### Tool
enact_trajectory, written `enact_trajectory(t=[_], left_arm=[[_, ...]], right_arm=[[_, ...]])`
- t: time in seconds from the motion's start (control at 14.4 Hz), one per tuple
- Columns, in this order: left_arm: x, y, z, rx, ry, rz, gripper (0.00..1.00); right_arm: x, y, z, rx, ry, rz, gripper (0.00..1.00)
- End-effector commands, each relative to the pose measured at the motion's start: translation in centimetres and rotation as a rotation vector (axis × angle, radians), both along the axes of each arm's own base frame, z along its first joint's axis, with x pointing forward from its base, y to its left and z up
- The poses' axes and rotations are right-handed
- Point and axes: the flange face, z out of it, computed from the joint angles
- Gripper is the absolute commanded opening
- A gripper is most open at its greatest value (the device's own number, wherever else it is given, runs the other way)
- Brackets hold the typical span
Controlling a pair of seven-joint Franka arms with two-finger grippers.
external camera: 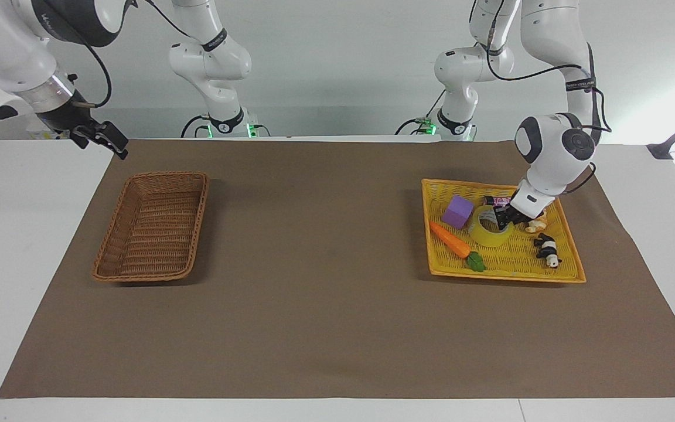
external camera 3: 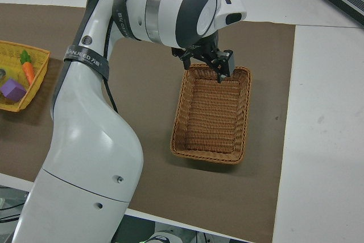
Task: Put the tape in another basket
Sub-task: 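Grasp the yellow tape roll with the left gripper and lift it, then carry the tape toward the table center while the right gripper approaches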
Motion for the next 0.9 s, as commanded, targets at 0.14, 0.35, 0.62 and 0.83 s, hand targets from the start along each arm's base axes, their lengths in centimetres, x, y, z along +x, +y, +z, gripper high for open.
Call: enact_trajectory(t=[0.14,0.35,0.62,0.83], left_arm=[[3.3,-2.8,11.3,0.010,0.047,-0.026,0.00],[1.2,-7.2,15.7,-0.084,0.046,0.057,0.00],[-2.8,-21.0,17.7,-0.194,0.056,0.194,0.00],[-6.7,-27.9,18.3,-0.226,0.080,0.215,0.00]], right_arm=[[-0.4,-0.1,0.1,0.007,0.003,0.017,1.00],[-0.4,-0.1,0.1,0.007,0.003,0.017,1.00],[-0.4,-0.1,0.1,0.008,0.003,0.018,1.00],[-1.1,0.0,-0.3,0.019,0.052,0.021,1.00]])
